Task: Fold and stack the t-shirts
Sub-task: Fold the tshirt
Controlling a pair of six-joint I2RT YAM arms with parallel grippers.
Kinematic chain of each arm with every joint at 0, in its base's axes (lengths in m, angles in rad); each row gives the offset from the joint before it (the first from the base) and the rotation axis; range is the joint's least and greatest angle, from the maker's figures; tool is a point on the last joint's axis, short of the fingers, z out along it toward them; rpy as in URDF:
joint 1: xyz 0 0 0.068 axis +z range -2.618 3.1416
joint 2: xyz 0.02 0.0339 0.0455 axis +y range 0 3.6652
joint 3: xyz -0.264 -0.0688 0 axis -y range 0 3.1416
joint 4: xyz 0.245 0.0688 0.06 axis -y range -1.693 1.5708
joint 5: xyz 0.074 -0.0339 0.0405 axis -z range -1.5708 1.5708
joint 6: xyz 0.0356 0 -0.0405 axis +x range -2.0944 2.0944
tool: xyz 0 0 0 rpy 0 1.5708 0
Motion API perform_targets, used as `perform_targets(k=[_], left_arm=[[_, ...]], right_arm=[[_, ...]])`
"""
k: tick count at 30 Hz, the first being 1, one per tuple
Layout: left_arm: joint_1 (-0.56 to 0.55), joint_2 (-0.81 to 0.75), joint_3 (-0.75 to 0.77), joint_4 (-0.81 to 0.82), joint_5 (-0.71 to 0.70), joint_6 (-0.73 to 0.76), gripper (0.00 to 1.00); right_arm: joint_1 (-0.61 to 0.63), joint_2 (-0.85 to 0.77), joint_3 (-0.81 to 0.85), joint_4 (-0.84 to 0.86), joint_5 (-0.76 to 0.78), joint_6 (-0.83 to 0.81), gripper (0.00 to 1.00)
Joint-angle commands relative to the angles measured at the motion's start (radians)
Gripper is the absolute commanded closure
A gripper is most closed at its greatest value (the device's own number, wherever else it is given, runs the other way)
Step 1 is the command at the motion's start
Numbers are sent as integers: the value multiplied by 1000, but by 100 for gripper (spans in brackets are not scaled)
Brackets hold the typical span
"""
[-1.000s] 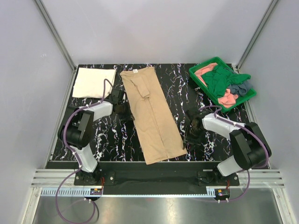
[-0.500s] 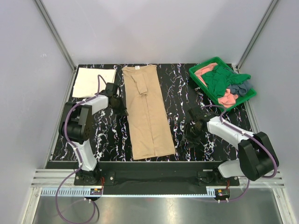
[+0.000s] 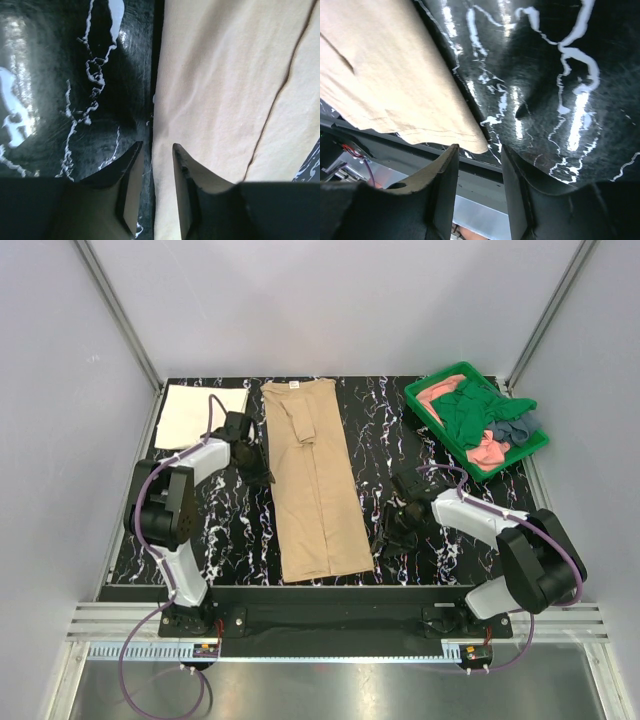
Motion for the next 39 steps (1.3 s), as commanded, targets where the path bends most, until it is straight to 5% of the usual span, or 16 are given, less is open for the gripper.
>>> perform_targets(k=[1, 7, 15, 19, 21, 23, 30, 39], left_arm=[[-11, -122, 19, -30, -61, 51, 64], [-31, -269, -109, -21, 58, 86, 61], [-209, -535, -315, -53, -32, 86, 52], [-223, -624, -384, -55, -57, 89, 46], [-195, -612, -363, -62, -95, 89, 44], [-122, -555, -329, -48, -48, 68, 45], [-59, -350, -136, -51, -11, 43, 49], [-63, -440, -303, -59, -63, 81, 43]], right_arm=[[22, 2, -8, 49, -37, -31, 53], [47, 62, -13, 72, -43, -21, 54], [90, 101, -31, 88, -36, -23, 56], [121, 98, -36, 86, -25, -8, 70], [130, 86, -33, 76, 1, -3, 76], [134, 68, -31, 65, 7, 3, 99], [142, -62, -49, 54, -51, 63, 100], [142, -159, -83, 46, 10, 94, 100]])
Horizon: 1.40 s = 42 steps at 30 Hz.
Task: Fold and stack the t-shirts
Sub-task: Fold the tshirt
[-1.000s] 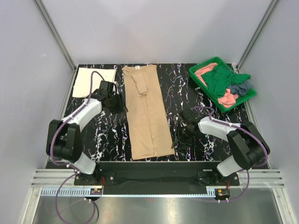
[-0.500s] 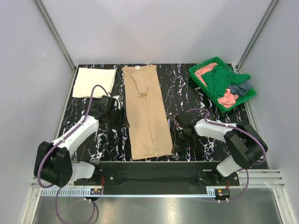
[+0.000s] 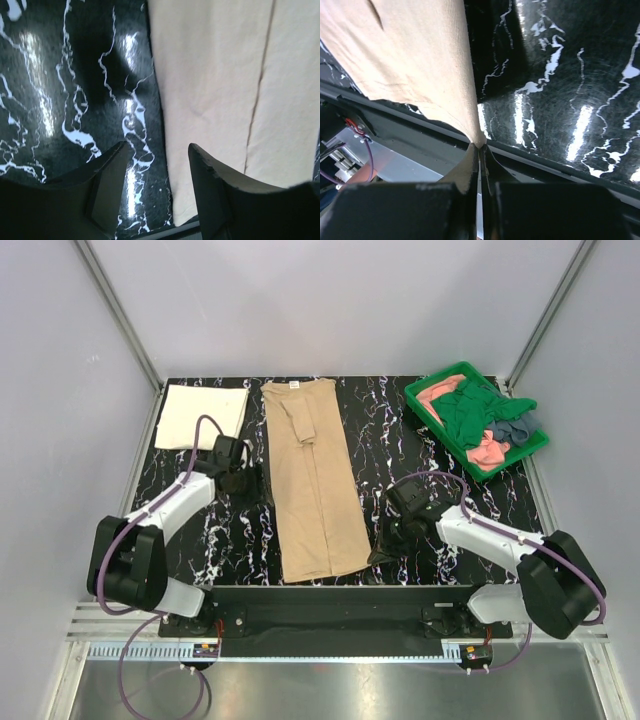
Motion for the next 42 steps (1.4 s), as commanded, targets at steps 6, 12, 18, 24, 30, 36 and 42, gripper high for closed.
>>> perform_targets(k=[6, 12, 18, 24, 30, 36, 42], left_arm=[[2, 66, -19, 63, 109, -62, 49], [-21, 41, -65, 87, 60, -54, 41], [-16, 206, 80, 97, 92, -60, 50], [-16, 180, 162, 63, 40, -53, 50], [-4, 244, 228, 61, 61, -42, 49], [43, 281, 358, 60, 81, -26, 49], [94, 353, 469, 58, 132, -14, 53]], right_arm=[[10, -12, 14, -41, 45, 38, 100], [19, -99, -26, -53, 28, 48, 100], [24, -222, -41, -143, 72, 74, 100], [30, -335, -97, -183, 92, 146, 100], [38, -349, -147, -180, 103, 168, 100], [35, -314, -121, -235, 127, 134, 80], [35, -285, -8, -294, 213, 145, 53]])
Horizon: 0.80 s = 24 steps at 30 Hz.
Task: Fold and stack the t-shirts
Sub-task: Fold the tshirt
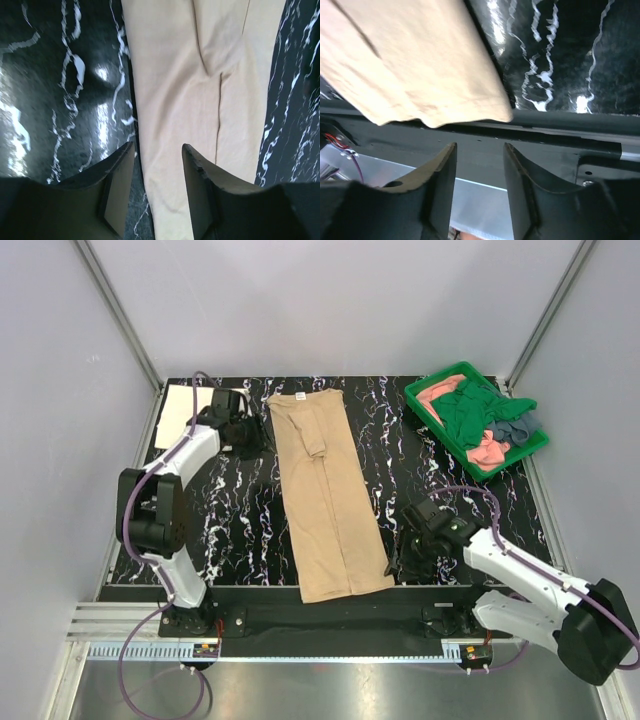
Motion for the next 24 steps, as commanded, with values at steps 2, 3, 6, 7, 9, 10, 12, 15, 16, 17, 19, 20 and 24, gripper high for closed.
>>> perform_targets(k=[2, 3, 6, 7, 9, 10, 12, 15, 16, 17, 19, 20, 24], left_arm=[[27, 53, 124, 9, 23, 52, 53], [44, 78, 144, 4, 12, 64, 54], [83, 133, 219, 4, -29, 47, 57], [94, 148, 259, 6, -26, 38, 60], [117, 205, 301, 18, -17, 9, 61], [120, 225, 337, 23, 9, 3, 61], [127, 283, 373, 29, 53, -11, 61], [117, 337, 410, 37, 130, -10, 56], [116, 343, 405, 37, 130, -11, 56], [113, 348, 401, 44, 130, -16, 56], [113, 346, 388, 63, 120, -14, 56], [111, 351, 393, 70, 109, -10, 56], [123, 388, 456, 93, 89, -33, 60]], right_arm=[[8, 51, 167, -28, 107, -3, 47], [6, 95, 198, -28, 119, -25, 43], [6, 207, 337, -14, 185, -89, 37], [6, 236, 400, 1, 211, -104, 37], [5, 342, 469, 61, 245, -175, 38], [2, 381, 541, 82, 250, -201, 40], [2, 506, 609, 154, 250, -264, 44], [-3, 691, 750, 225, 166, -388, 52], [-9, 738, 825, 225, 131, -393, 52], [-10, 779, 857, 225, 113, -398, 52], [-10, 873, 923, 245, 75, -390, 54], [-10, 898, 937, 257, 66, -376, 56], [-9, 1028, 980, 365, 1, -316, 78]])
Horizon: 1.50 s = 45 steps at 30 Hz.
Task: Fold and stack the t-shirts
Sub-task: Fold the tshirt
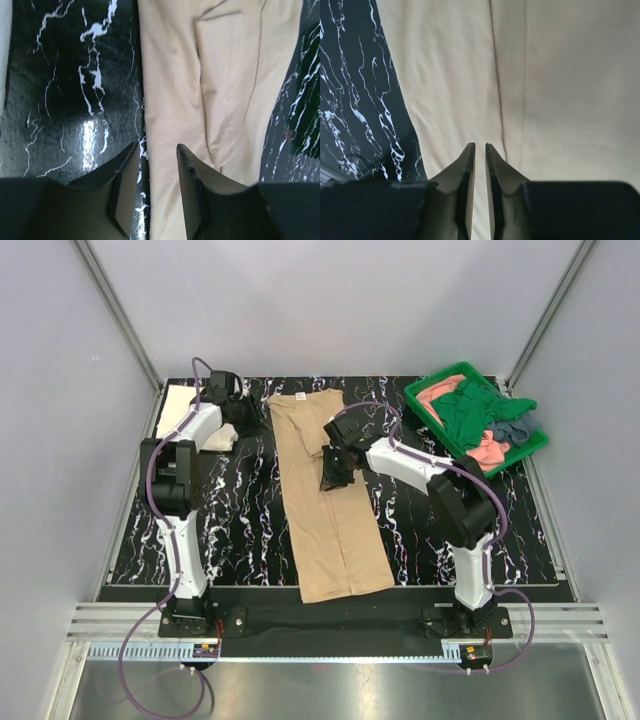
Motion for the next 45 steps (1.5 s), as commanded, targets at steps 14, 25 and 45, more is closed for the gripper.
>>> perform_targets(k=[14, 25, 45], left_arm=[[34, 365, 459, 223, 79, -162, 89], [48, 542, 617, 351, 7, -259, 89], [71, 651, 683, 579, 71, -391, 83]], right_arm=[[1, 132, -21, 229, -94, 50, 93], [4, 82, -177, 312, -163, 100, 94], [4, 151, -170, 328, -180, 103, 97]])
